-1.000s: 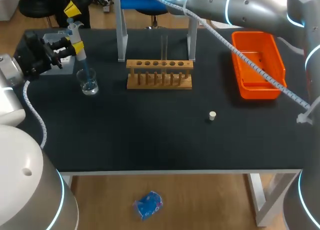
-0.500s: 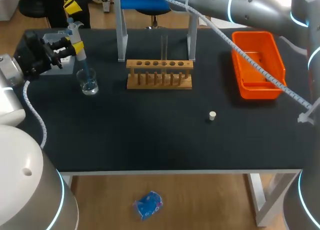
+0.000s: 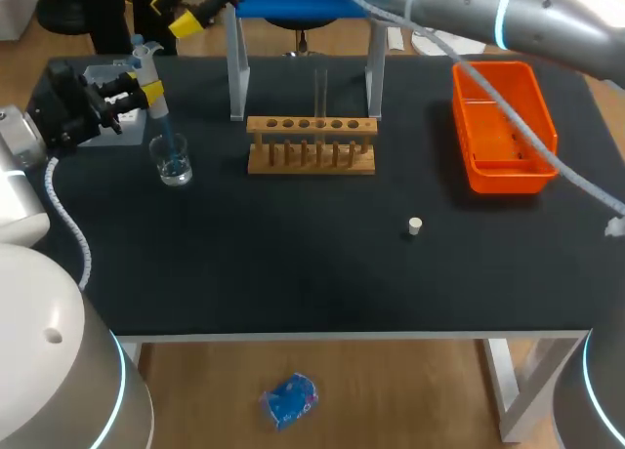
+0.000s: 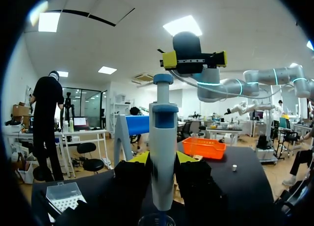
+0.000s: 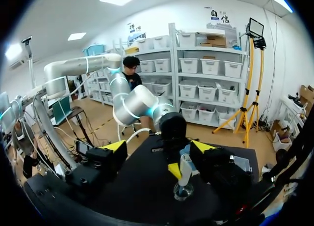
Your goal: Invert the test tube, pick up the pipette, mount the tip to pipette, aspirate from beaker and dispense into the tube, eject the tip, return the pipette, and cap with the stopper.
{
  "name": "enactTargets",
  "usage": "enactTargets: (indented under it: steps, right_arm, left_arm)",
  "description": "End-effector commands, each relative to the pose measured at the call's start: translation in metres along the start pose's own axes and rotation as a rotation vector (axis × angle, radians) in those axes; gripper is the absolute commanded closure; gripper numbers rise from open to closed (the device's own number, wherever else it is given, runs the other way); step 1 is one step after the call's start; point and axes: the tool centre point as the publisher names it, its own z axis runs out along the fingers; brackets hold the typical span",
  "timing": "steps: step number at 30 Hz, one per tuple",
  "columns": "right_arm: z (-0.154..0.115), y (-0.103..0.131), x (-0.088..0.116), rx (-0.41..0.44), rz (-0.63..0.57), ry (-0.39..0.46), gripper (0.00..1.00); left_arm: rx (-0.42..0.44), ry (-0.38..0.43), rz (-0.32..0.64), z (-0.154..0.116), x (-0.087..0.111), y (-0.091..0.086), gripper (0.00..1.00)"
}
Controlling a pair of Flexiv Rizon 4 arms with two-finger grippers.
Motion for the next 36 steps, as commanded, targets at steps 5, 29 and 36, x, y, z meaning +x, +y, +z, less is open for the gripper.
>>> enactTargets:
  steps: [5, 29, 36]
  right_arm:
    - [-0.033, -0.024, 0.065, -0.001, -0.009, -0.264, 0.0]
    - [-0.09, -0.059, 0.081, -0.046, -0.01, -0.459, 0.0]
    - [-0.124, -0.08, 0.104, -0.079, 0.047, -0.507, 0.0]
  left_arm:
    - [0.001, 0.001, 0.0, 0.0, 0.0, 0.0, 1.0]
    - [0.001, 0.001, 0.0, 0.0, 0.0, 0.0, 1.0]
    - [0.001, 0.001, 0.0, 0.0, 0.0, 0.0, 1.0]
